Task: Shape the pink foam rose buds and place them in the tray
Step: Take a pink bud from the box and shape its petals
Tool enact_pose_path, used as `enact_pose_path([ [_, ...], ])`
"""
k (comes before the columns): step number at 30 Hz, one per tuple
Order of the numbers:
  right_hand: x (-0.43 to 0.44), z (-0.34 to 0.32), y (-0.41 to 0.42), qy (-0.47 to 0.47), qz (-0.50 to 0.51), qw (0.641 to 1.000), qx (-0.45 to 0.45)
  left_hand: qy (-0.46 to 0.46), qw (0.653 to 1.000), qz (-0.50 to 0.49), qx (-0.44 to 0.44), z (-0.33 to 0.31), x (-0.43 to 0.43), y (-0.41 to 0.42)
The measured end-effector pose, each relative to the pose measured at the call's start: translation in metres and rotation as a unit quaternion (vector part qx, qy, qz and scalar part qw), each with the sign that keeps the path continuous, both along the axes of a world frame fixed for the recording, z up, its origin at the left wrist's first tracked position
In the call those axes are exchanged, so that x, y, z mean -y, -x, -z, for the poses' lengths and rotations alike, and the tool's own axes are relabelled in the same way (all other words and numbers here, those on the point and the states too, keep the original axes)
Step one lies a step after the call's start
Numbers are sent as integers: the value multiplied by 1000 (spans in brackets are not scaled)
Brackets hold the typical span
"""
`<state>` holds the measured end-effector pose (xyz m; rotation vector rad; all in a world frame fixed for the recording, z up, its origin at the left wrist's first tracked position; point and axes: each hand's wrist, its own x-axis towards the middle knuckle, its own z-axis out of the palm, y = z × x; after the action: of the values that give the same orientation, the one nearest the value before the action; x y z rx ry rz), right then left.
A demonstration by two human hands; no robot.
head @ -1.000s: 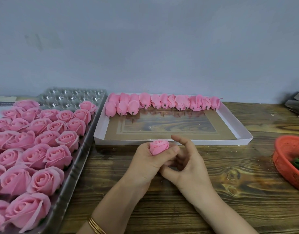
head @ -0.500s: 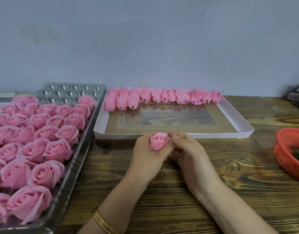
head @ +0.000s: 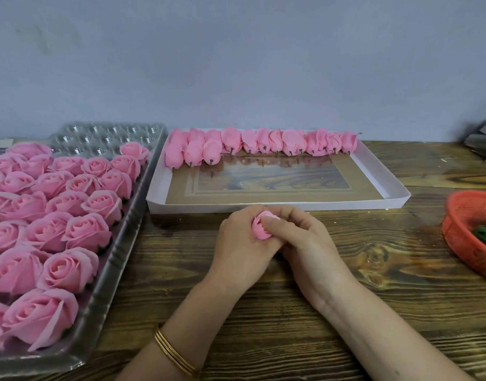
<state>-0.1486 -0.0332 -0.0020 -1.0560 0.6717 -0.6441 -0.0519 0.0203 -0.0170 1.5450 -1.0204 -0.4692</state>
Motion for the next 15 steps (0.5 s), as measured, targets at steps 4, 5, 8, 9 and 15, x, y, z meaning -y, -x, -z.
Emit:
enact_pose_path([
  [4, 0, -1, 0, 14, -2, 1000, -10, -5, 1000, 9, 19, -2, -1, 2],
  [5, -1, -1, 1, 17, -2, 1000, -11, -8, 1000, 7, 25, -3, -1, 2],
  [8, -2, -1, 1, 24, 1, 1000, 17, -8, 1000, -4, 15, -5, -1, 0],
  [9, -2, -1, 0, 20, 4, 999, 38, -2, 1000, -9, -4, -5, -1, 0],
  [15, 2, 6, 0, 61, 38, 997, 28, 40, 991, -52, -116, -8, 0, 0],
])
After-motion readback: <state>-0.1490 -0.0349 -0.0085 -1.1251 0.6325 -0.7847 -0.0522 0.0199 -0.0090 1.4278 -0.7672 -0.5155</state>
